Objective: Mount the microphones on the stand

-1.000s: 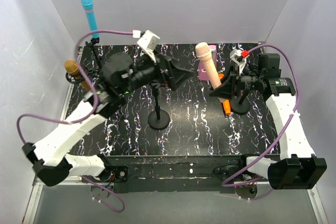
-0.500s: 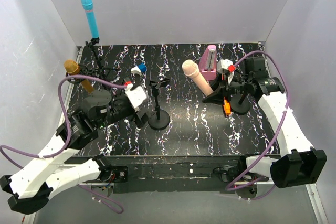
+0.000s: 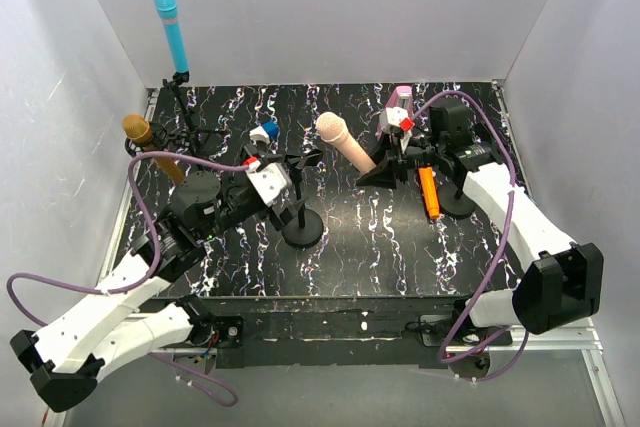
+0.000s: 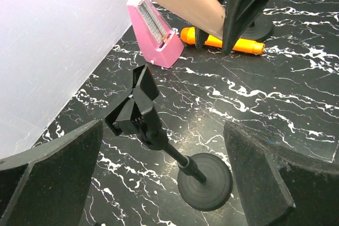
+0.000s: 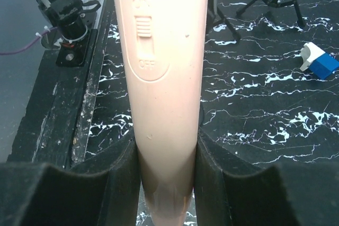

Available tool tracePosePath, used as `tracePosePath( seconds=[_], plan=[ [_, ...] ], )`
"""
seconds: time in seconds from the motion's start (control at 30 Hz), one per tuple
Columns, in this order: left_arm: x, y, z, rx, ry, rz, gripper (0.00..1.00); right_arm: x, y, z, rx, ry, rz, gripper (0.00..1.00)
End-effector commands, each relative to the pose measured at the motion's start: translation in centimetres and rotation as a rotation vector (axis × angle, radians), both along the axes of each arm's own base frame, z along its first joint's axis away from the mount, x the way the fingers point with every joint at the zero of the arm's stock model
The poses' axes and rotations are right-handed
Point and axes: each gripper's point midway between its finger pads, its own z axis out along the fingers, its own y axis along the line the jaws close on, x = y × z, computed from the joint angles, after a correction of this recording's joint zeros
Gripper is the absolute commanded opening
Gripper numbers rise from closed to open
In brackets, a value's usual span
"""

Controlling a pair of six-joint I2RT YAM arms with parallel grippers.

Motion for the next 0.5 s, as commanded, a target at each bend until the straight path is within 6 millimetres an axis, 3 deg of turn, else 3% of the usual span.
tracePosePath(
  seconds=[0.0, 0.13, 0.33, 0.47],
  plan=[
    [1.2, 0.2, 1.8, -0.100, -0.019, 0.012, 0.98, 0.8, 0.9, 2.1, 0.061, -0.042, 0.011, 0.01],
    [1.5, -0.5, 4.0, -0.194, 0.085, -0.019, 0.98, -0.2, 0.8, 2.1, 0.083, -0.014, 0.022, 0.01],
    [1.1, -2.7, 10.5, -0.450, 0.222, -0.090, 0.98, -3.1, 0.5, 4.6, 0.169, 0.016, 0.086, 0.01],
    [1.4, -4.7, 12.0, -0.552, 0.305, -0.155, 0.98, -3.7, 0.6, 6.3, 0.196, 0.099, 0.089, 0.01]
  ],
)
